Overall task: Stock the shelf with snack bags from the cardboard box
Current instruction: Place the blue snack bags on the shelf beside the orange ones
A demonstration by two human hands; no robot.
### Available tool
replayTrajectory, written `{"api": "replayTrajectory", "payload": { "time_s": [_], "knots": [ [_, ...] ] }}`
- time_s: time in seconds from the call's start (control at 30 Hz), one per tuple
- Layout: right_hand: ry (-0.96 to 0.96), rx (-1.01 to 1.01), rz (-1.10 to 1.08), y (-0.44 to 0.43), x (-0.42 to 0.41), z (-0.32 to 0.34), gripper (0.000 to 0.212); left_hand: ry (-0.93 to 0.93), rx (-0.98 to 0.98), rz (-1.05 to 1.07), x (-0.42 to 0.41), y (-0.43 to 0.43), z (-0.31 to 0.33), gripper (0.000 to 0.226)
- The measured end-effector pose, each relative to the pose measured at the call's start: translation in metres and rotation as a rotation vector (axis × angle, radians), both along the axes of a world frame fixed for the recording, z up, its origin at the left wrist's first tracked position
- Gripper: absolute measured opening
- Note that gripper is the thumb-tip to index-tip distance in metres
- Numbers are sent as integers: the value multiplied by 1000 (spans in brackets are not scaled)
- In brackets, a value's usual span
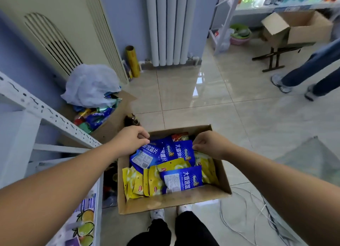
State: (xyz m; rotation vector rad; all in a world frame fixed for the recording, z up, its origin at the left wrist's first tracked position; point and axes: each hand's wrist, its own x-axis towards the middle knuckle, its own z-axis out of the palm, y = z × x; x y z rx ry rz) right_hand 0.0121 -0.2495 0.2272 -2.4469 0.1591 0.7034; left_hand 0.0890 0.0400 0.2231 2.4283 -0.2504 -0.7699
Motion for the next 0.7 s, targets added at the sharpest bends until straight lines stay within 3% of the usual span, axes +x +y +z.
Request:
{"api": "replayTrajectory", "payload": {
  "time_s": [0.37, 0.7],
  "knots": [
    [124, 159, -242, -10, 45, -144, 13, 67, 129, -29, 49, -17, -122, 29],
    [215, 128, -274, 13, 70, -287, 24, -45, 339, -379, 76, -31, -248, 46]
  ]
}}
